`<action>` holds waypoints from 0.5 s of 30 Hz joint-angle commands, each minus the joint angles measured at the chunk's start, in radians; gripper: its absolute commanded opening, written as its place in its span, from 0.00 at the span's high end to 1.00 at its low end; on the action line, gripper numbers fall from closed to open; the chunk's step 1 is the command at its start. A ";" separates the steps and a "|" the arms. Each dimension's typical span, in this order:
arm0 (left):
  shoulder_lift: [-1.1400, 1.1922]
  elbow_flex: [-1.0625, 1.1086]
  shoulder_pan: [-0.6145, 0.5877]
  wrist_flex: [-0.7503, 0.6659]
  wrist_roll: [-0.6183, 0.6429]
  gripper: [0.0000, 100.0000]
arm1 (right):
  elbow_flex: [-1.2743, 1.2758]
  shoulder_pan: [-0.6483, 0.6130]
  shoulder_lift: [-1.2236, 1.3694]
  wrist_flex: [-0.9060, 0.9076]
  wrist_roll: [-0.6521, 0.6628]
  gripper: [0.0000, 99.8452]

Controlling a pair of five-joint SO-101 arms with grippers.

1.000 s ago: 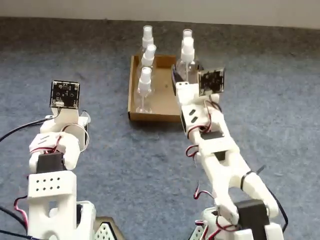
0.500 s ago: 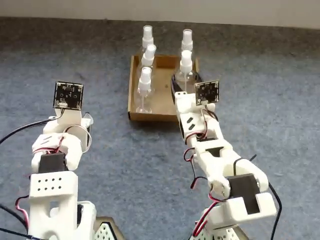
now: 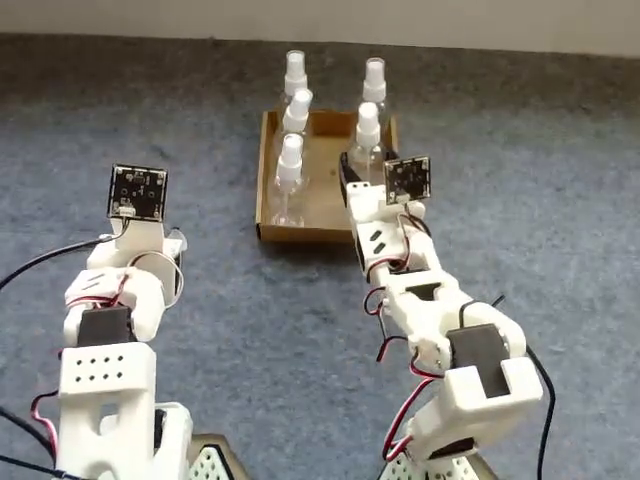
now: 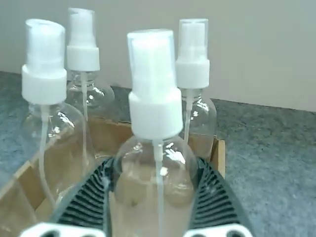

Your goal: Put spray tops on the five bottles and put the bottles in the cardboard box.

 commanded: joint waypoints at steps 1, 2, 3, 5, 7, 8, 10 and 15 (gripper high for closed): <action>-0.013 -0.007 0.018 -0.021 0.012 0.87 | -0.051 -0.002 -0.010 -0.025 -0.011 1.00; -0.013 -0.007 0.018 -0.021 0.012 0.87 | -0.051 -0.002 -0.010 -0.025 -0.011 1.00; -0.013 -0.007 0.018 -0.021 0.012 0.87 | -0.051 -0.002 -0.010 -0.025 -0.011 0.99; -0.013 -0.007 0.018 -0.021 0.012 0.87 | -0.051 -0.002 -0.010 -0.025 -0.011 0.96; -0.013 -0.007 0.018 -0.021 0.012 0.87 | -0.051 -0.004 -0.010 -0.025 -0.011 0.91; -0.013 -0.007 0.018 -0.021 0.012 0.87 | -0.051 -0.004 -0.010 -0.025 -0.011 0.90; -0.013 -0.007 0.019 -0.021 0.012 0.87 | -0.051 -0.004 -0.010 -0.025 -0.011 0.88; -0.013 -0.007 0.019 -0.021 0.012 0.87 | -0.050 -0.004 -0.010 -0.025 -0.011 0.88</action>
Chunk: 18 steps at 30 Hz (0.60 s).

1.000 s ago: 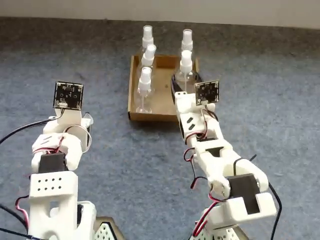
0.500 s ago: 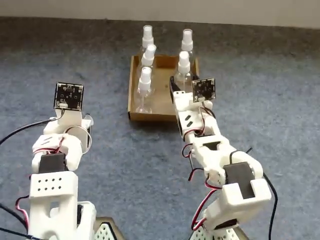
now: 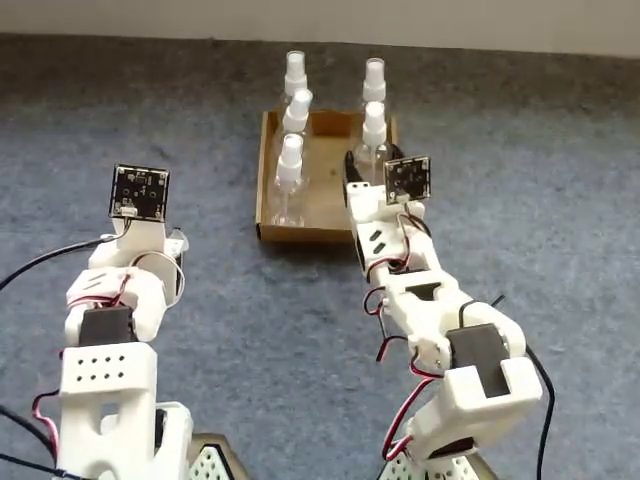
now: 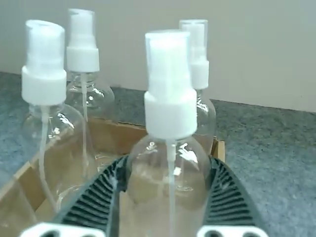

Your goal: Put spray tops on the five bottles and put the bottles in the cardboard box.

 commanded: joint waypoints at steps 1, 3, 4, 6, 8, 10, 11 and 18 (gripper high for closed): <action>-0.013 -0.007 0.015 -0.021 0.012 0.87 | -0.050 -0.004 -0.010 -0.025 -0.011 0.88; -0.013 -0.007 0.015 -0.021 0.012 0.87 | -0.050 -0.004 -0.010 -0.025 -0.011 0.88; -0.013 -0.007 0.015 -0.021 0.012 0.87 | -0.050 -0.004 -0.010 -0.025 -0.011 0.88; -0.013 -0.007 0.015 -0.021 0.012 0.87 | -0.050 -0.004 -0.010 -0.025 -0.011 0.88; -0.013 -0.007 0.015 -0.021 0.012 0.87 | -0.050 -0.004 -0.010 -0.025 -0.011 0.88; -0.013 -0.007 0.015 -0.021 0.012 0.87 | -0.050 -0.004 -0.010 -0.025 -0.011 0.88; -0.013 -0.007 0.015 -0.021 0.012 0.87 | -0.050 -0.004 -0.010 -0.025 -0.011 0.88; -0.013 -0.007 0.015 -0.021 0.012 0.87 | -0.048 -0.004 -0.013 -0.025 -0.011 0.78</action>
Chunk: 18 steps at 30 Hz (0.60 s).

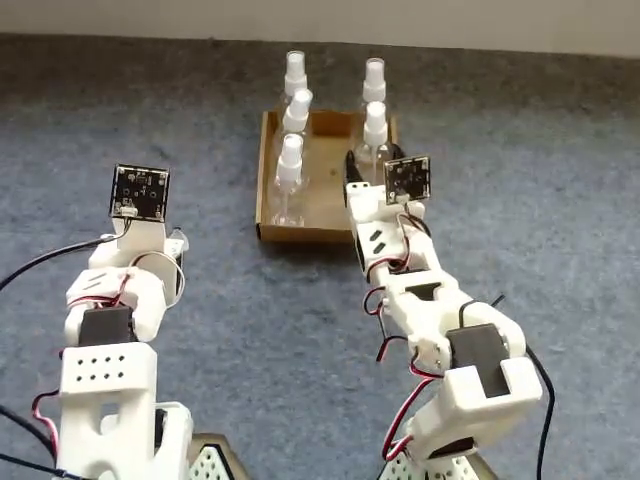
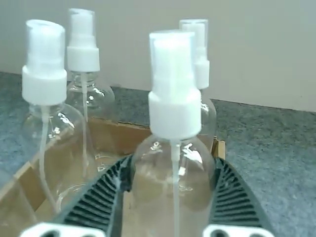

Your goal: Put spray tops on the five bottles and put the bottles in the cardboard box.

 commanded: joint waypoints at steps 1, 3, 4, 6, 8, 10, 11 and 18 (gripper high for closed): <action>-0.013 -0.007 0.015 -0.021 0.012 0.87 | -0.048 -0.004 -0.012 -0.025 -0.011 0.77; -0.013 -0.007 0.015 -0.021 0.012 0.87 | -0.048 -0.004 -0.012 -0.024 -0.011 0.75; -0.013 -0.007 0.015 -0.021 0.012 0.87 | -0.048 -0.004 -0.012 -0.024 -0.011 0.75; -0.013 -0.007 0.015 -0.021 0.012 0.87 | -0.047 -0.004 -0.013 -0.024 -0.011 0.75; -0.013 -0.007 0.015 -0.021 0.012 0.87 | -0.047 -0.004 -0.015 -0.024 -0.011 0.75; -0.013 -0.007 0.015 -0.021 0.012 0.87 | -0.047 -0.004 -0.015 -0.024 -0.006 0.75; -0.013 -0.007 0.015 -0.021 0.012 0.87 | -0.047 -0.004 -0.015 -0.024 -0.006 0.75; -0.013 -0.007 0.015 -0.021 0.012 0.87 | -0.047 0.004 -0.016 -0.021 -0.003 0.75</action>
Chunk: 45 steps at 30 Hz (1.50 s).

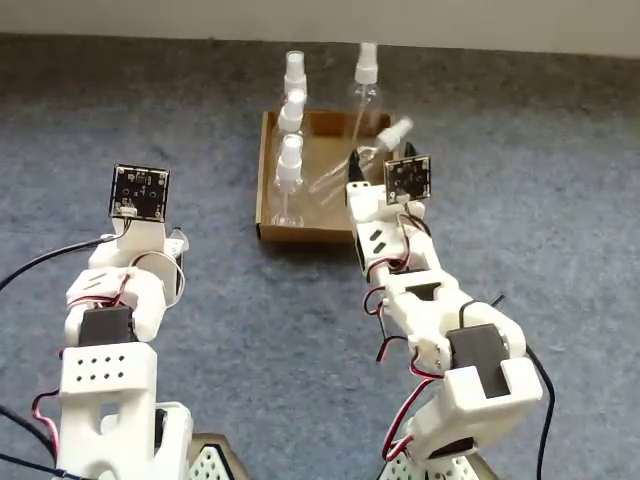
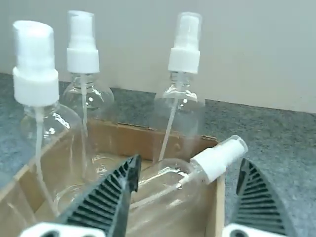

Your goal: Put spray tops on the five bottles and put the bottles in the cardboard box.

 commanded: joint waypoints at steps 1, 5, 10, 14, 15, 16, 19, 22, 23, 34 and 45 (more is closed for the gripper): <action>-0.013 -0.007 0.015 -0.021 0.009 0.87 | -0.047 0.005 -0.016 -0.021 -0.003 0.75; -0.013 -0.007 0.015 -0.021 0.009 0.87 | -0.048 0.024 -0.018 -0.021 -0.003 0.75; -0.013 -0.007 0.015 -0.021 0.009 0.87 | -0.053 0.056 -0.019 -0.021 -0.009 0.75; -0.013 -0.007 0.015 -0.021 0.009 0.87 | -0.058 0.076 -0.019 -0.021 -0.009 0.75; -0.013 -0.007 0.015 -0.021 0.009 0.87 | -0.058 0.081 -0.019 -0.022 -0.009 0.75; -0.013 -0.007 0.015 -0.021 0.009 0.87 | -0.058 0.084 -0.019 -0.022 -0.009 0.75; -0.013 -0.007 0.015 -0.021 0.009 0.87 | -0.056 0.087 -0.035 -0.021 -0.009 0.75; -0.013 -0.007 0.015 -0.021 0.009 0.87 | -0.048 0.087 -0.116 -0.019 -0.009 0.75; -0.013 -0.007 0.015 -0.021 0.009 0.87 | -0.045 0.087 -0.148 -0.018 -0.011 0.75; -0.008 -0.005 0.015 -0.021 0.009 0.87 | 0.027 0.199 -0.590 0.332 -0.011 0.79; -0.269 0.027 -0.051 -0.017 0.011 0.87 | 0.320 0.236 -1.020 0.593 -0.003 0.99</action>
